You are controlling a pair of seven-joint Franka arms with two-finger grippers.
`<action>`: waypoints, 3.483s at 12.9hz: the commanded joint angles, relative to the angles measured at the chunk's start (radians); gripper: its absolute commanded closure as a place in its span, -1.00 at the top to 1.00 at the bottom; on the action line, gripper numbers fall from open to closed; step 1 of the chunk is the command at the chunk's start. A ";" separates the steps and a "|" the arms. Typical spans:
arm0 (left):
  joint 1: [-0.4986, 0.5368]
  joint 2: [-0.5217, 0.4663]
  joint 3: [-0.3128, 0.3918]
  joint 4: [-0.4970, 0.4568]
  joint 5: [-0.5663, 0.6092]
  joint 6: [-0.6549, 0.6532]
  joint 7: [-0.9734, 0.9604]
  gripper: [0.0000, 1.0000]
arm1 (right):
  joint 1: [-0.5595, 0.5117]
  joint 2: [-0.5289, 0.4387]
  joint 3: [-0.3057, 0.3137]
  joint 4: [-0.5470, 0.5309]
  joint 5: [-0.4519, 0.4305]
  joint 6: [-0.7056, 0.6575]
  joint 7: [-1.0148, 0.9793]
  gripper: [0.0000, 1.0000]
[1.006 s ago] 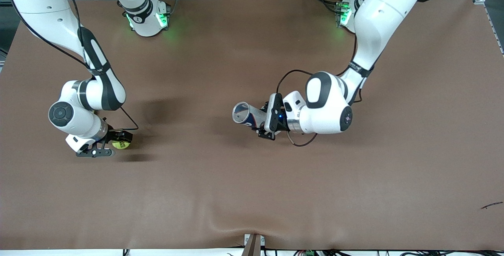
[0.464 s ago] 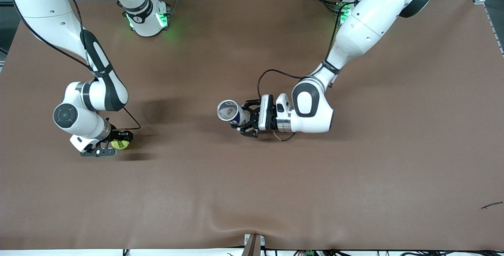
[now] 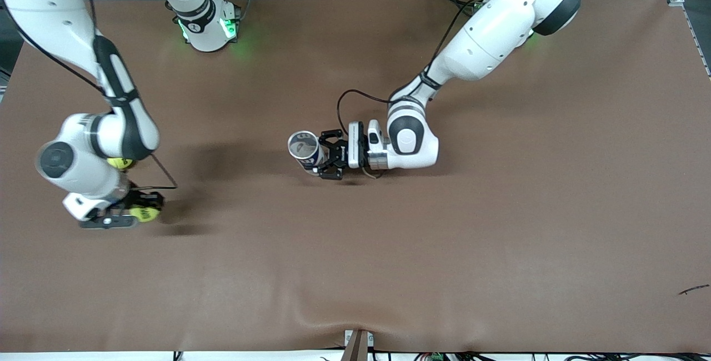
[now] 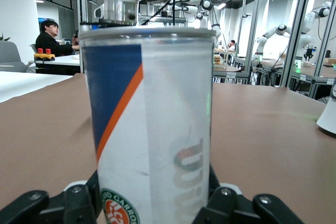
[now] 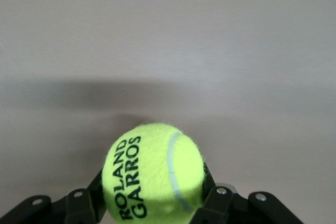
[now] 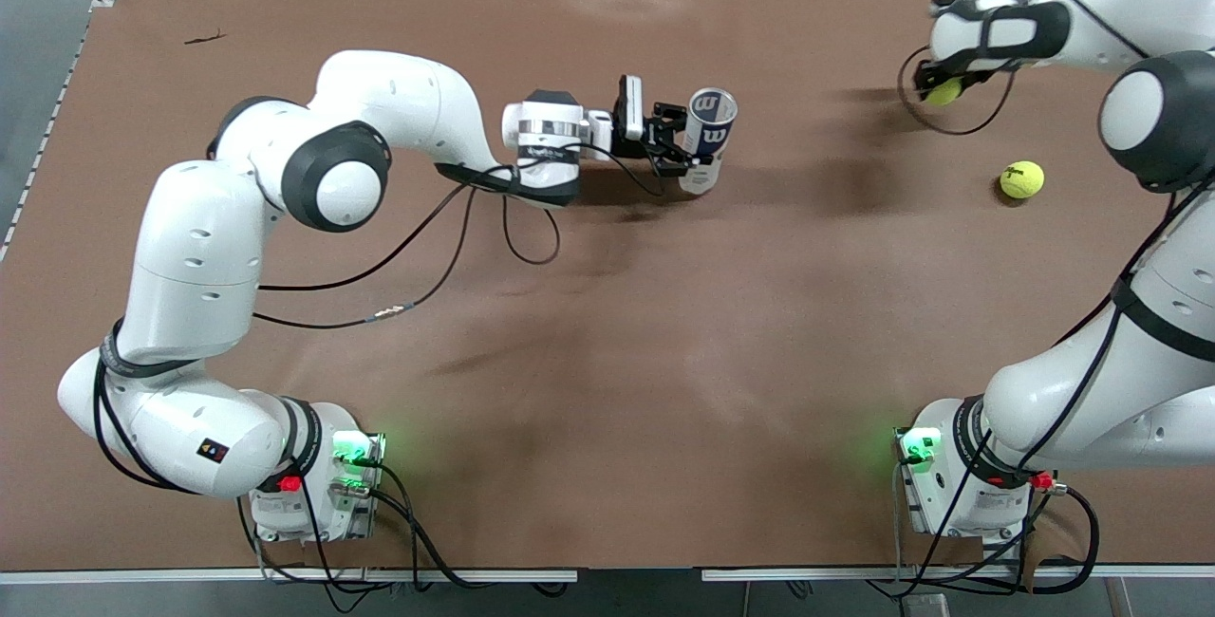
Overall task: Insert tennis ball vertically with right arm
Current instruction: 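Stand the can upright with the left gripper while the right gripper holds the ball, then carry the ball with the right gripper over the can opening, then release the ball into the can and withdraw the right gripper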
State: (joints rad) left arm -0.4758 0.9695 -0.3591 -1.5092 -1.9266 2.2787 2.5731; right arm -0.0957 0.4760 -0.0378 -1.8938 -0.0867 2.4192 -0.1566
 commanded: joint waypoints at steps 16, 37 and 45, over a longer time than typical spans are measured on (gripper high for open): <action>-0.060 0.028 0.012 0.026 -0.132 -0.001 0.130 0.48 | 0.319 -0.182 0.022 0.337 0.310 -0.767 0.427 -0.53; -0.064 0.026 0.014 0.024 -0.131 0.004 0.157 0.50 | 0.654 -0.080 0.018 0.266 0.398 -0.672 1.203 1.00; -0.064 0.028 0.014 0.024 -0.131 0.005 0.157 0.50 | 0.431 -0.122 0.010 0.331 0.280 -0.782 1.082 1.00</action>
State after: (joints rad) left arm -0.5317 0.9849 -0.3493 -1.5008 -2.0462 2.2779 2.7037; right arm 0.4358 0.3687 -0.0400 -1.5603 0.2459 1.6683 1.0016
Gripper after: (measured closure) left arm 0.247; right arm 0.000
